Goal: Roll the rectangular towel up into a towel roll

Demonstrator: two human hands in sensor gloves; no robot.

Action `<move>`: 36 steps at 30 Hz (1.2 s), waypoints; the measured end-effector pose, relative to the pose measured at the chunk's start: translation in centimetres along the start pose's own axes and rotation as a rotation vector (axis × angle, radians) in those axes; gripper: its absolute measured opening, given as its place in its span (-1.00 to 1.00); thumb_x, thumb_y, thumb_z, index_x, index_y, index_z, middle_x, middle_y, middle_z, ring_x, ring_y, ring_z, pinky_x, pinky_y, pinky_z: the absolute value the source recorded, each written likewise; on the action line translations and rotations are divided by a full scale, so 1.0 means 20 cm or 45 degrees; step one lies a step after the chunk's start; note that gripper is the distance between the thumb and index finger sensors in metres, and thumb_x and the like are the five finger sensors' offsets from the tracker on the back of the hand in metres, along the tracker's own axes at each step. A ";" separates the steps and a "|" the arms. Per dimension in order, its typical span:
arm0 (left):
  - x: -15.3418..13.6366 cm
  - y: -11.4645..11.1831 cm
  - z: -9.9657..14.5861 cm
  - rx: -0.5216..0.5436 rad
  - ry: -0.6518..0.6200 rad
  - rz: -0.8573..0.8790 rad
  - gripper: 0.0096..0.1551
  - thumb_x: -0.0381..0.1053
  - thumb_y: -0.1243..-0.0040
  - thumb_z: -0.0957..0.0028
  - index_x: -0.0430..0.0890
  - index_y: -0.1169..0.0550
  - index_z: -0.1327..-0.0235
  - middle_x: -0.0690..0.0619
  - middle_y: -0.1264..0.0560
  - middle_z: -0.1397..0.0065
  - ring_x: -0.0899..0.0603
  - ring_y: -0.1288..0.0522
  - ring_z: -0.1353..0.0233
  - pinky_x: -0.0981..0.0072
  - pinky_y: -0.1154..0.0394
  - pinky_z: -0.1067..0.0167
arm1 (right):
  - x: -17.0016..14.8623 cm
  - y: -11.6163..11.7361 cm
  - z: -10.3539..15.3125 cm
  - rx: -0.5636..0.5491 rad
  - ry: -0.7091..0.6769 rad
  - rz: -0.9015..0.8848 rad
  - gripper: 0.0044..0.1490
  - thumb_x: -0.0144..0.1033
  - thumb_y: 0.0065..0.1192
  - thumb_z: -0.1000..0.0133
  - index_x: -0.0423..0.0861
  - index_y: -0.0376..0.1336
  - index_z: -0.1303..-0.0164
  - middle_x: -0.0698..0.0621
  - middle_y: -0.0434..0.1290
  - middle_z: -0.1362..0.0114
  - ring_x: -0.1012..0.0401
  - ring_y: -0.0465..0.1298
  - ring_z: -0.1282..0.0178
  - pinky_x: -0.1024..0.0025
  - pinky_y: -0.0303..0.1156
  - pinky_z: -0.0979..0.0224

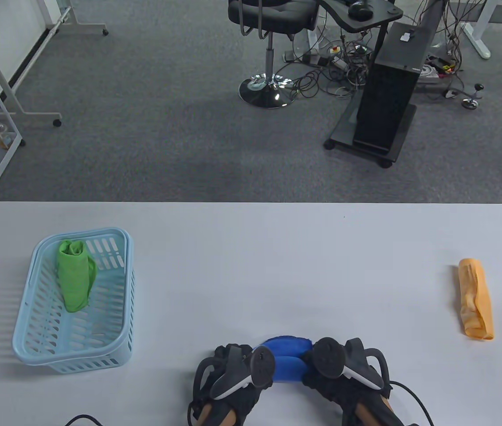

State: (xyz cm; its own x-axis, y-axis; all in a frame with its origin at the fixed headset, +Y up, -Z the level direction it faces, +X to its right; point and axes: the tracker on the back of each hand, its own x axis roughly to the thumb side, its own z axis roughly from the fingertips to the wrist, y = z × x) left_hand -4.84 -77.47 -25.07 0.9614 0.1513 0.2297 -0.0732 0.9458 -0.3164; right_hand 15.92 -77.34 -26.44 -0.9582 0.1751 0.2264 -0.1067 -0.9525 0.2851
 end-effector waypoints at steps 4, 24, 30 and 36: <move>-0.03 0.01 0.00 -0.001 0.008 0.071 -0.23 0.26 -0.01 0.20 0.02 -0.59 -0.28 -0.16 -0.44 -0.35 -0.38 -0.25 -0.49 -0.42 -0.06 -0.40 | -0.01 -0.02 0.01 -0.025 0.016 -0.020 -0.17 0.15 0.08 0.25 -0.02 0.47 -0.13 -0.07 0.33 -0.44 -0.04 0.36 -0.48 -0.17 0.22 -0.48; 0.03 0.03 0.03 0.060 -0.084 0.025 -0.38 0.17 -0.02 0.09 0.30 -0.36 -0.33 -0.13 -0.14 -0.52 -0.38 -0.08 -0.54 -0.40 0.04 -0.41 | 0.02 -0.03 0.01 -0.203 -0.001 0.008 -0.31 0.06 0.13 0.23 0.05 0.39 -0.09 -0.09 0.14 -0.51 -0.03 0.28 -0.51 -0.15 0.20 -0.50; 0.00 0.00 0.01 -0.067 -0.054 0.005 -0.04 0.34 -0.20 0.25 0.26 -0.22 -0.52 -0.13 -0.11 -0.58 -0.41 -0.04 -0.56 -0.43 0.06 -0.42 | -0.01 0.02 0.00 0.008 -0.026 0.037 0.03 0.20 0.23 0.32 -0.01 0.20 -0.38 -0.12 -0.04 -0.57 -0.08 0.09 -0.60 -0.21 0.08 -0.54; -0.01 0.01 0.00 -0.084 -0.086 0.091 -0.21 0.22 -0.14 0.16 0.07 -0.39 -0.43 -0.15 -0.29 -0.50 -0.39 -0.15 -0.54 -0.42 -0.02 -0.40 | 0.01 0.02 0.00 -0.030 -0.059 0.020 -0.11 0.13 0.15 0.29 0.00 0.31 -0.26 -0.08 -0.01 -0.56 -0.04 0.12 -0.59 -0.18 0.09 -0.55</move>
State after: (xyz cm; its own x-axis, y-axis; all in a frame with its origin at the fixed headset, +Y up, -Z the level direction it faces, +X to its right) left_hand -5.01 -77.31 -25.08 0.9343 0.2387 0.2649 -0.1212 0.9112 -0.3939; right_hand 15.65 -77.72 -26.17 -0.9465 0.1708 0.2737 -0.0984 -0.9608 0.2592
